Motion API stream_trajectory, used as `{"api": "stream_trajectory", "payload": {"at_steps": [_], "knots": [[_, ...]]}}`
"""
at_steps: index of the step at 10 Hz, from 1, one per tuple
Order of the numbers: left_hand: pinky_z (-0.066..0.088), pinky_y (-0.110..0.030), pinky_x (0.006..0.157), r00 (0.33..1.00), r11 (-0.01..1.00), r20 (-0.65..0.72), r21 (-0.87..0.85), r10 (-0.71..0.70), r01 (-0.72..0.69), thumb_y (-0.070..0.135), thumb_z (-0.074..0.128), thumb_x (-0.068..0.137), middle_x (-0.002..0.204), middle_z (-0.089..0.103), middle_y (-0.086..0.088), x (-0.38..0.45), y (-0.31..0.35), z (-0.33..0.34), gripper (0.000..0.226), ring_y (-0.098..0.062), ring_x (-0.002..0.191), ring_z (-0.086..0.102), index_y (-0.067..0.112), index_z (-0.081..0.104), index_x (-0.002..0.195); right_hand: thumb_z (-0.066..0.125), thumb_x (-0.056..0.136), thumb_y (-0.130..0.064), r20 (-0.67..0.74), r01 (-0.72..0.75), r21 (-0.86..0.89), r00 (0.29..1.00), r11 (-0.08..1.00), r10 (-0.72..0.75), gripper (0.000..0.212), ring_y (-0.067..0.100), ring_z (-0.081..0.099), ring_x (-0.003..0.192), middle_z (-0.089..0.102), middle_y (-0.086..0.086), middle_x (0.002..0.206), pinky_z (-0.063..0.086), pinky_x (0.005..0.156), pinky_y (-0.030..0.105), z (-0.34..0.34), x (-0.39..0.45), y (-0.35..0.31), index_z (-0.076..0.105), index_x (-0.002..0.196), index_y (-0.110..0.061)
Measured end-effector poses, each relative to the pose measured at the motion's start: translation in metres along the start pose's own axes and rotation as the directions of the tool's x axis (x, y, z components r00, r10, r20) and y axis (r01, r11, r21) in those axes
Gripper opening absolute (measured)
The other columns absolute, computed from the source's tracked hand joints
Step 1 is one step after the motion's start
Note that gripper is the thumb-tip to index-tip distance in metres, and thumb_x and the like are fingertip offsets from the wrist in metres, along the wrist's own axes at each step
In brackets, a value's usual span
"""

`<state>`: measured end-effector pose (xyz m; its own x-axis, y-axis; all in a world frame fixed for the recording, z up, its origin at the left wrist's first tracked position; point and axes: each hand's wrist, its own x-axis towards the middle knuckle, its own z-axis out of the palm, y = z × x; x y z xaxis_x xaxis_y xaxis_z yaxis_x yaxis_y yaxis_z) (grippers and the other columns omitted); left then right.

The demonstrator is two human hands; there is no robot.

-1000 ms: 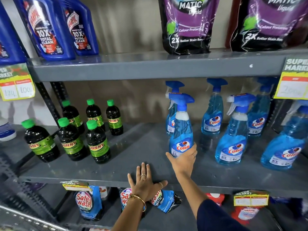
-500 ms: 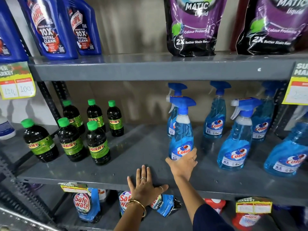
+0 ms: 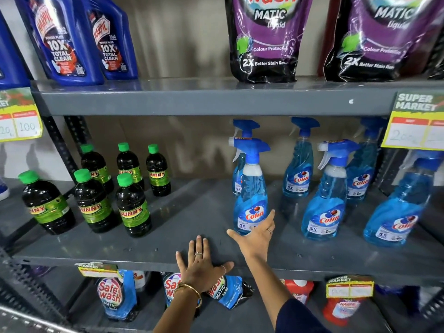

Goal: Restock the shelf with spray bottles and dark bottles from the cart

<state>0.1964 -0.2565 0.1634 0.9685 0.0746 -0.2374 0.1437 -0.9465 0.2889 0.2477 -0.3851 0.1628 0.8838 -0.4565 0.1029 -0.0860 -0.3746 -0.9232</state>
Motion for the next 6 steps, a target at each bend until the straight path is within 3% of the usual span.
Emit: {"api": "stream_trajectory", "payload": {"at_steps": [2,3,4,5,6], "knots": [[-0.006,-0.052,0.118,0.997,0.993,0.057,0.106,0.052,-0.058,0.075,0.041,0.074,0.160,-0.010,0.000,0.000,-0.005,-0.009,0.106,-0.015,0.148,-0.008,0.016,-0.004,0.150,0.088,0.058,-0.011,0.088,0.012,0.002,0.996,1.000,-0.012,0.125,0.029,0.026,0.140,0.013,0.016,0.153,0.030,0.114,0.037,-0.019,-0.016,0.001,0.000,0.147,-0.007],[-0.001,-0.057,0.115,0.982,0.979,0.148,0.153,0.114,-0.136,0.070,0.051,0.072,0.160,0.008,0.001,0.003,-0.010,-0.029,0.104,-0.015,0.148,0.009,0.014,0.009,0.149,0.083,0.066,-0.013,0.125,0.094,-0.065,0.988,0.993,-0.086,0.097,0.029,0.035,0.135,0.027,0.017,0.145,0.030,0.111,0.029,-0.036,-0.021,-0.005,0.023,0.141,-0.001],[0.020,-0.049,0.115,0.970,0.956,0.006,0.168,0.244,-0.241,0.058,0.055,0.076,0.144,0.045,0.001,-0.005,-0.008,-0.049,0.071,-0.018,0.134,0.041,0.023,0.040,0.136,0.072,0.075,-0.018,0.107,0.268,-0.213,0.962,0.940,-0.250,0.056,0.031,0.052,0.116,0.049,0.015,0.126,0.045,0.101,0.036,-0.054,-0.020,-0.017,0.047,0.122,-0.002],[0.049,-0.028,0.091,0.753,0.886,-0.474,0.325,0.456,-0.331,0.039,0.062,0.077,0.101,0.072,-0.005,-0.021,-0.003,-0.077,0.039,-0.021,0.096,0.069,0.020,0.064,0.111,0.056,0.083,-0.030,0.021,0.432,-0.350,0.891,0.831,-0.454,0.040,0.030,0.059,0.103,0.060,0.012,0.114,0.050,0.088,0.040,-0.076,-0.029,-0.051,0.055,0.114,-0.005],[0.043,-0.026,0.073,0.427,0.793,-0.680,0.414,0.596,-0.447,0.033,0.050,0.071,0.070,0.072,0.003,-0.030,0.006,-0.101,0.023,-0.016,0.066,0.071,0.022,0.068,0.081,0.043,0.078,-0.043,-0.086,0.548,-0.486,0.745,0.681,-0.662,0.044,0.028,0.061,0.096,0.065,0.005,0.107,0.051,0.080,0.040,-0.088,-0.032,-0.080,0.061,0.104,-0.013]]}}
